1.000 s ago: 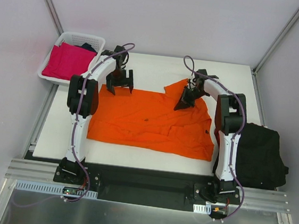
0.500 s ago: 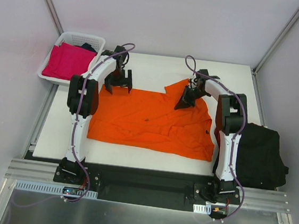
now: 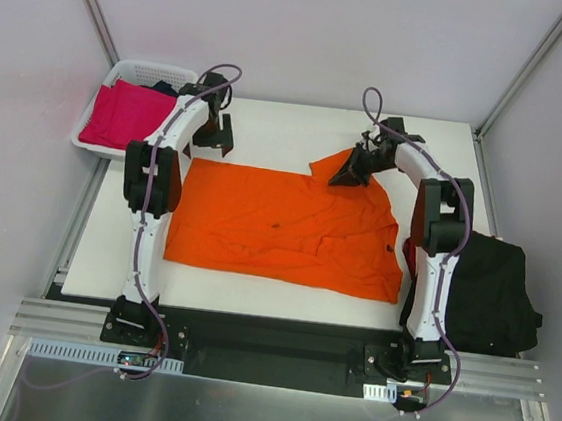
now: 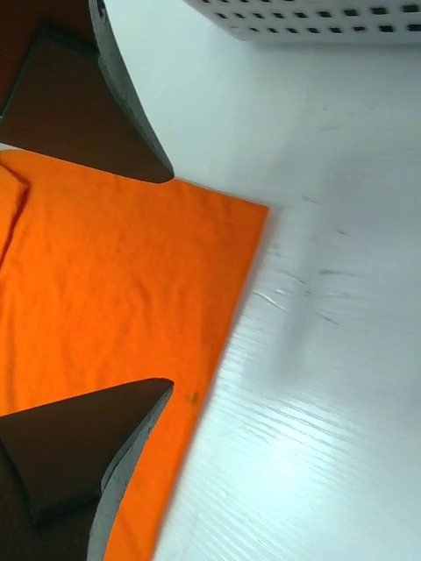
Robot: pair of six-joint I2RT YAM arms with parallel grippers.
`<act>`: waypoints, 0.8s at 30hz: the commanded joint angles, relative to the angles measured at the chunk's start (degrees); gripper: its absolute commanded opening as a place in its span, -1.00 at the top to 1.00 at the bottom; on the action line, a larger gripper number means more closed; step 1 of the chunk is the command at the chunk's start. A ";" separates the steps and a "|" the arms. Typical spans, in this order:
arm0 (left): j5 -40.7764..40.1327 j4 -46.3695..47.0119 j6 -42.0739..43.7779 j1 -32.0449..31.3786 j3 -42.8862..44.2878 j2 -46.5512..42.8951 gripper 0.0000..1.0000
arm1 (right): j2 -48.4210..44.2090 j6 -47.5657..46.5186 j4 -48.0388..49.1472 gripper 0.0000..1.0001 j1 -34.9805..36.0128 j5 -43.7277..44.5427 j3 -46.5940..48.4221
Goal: Fold and stack the t-shirts
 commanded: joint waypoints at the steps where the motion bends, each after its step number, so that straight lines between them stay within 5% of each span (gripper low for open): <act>1: -2.71 -0.63 2.91 0.18 5.64 4.01 -0.87 | -6.42 1.17 0.26 0.85 -0.77 -3.27 -0.38; 21: -4.46 0.78 5.03 4.93 6.17 8.67 -0.90 | -8.44 -4.45 -5.80 0.89 -2.53 -2.74 -4.17; 24: -4.99 0.87 4.06 4.93 6.18 8.50 -0.69 | -7.74 -5.51 -7.39 0.89 -2.88 -2.83 -3.11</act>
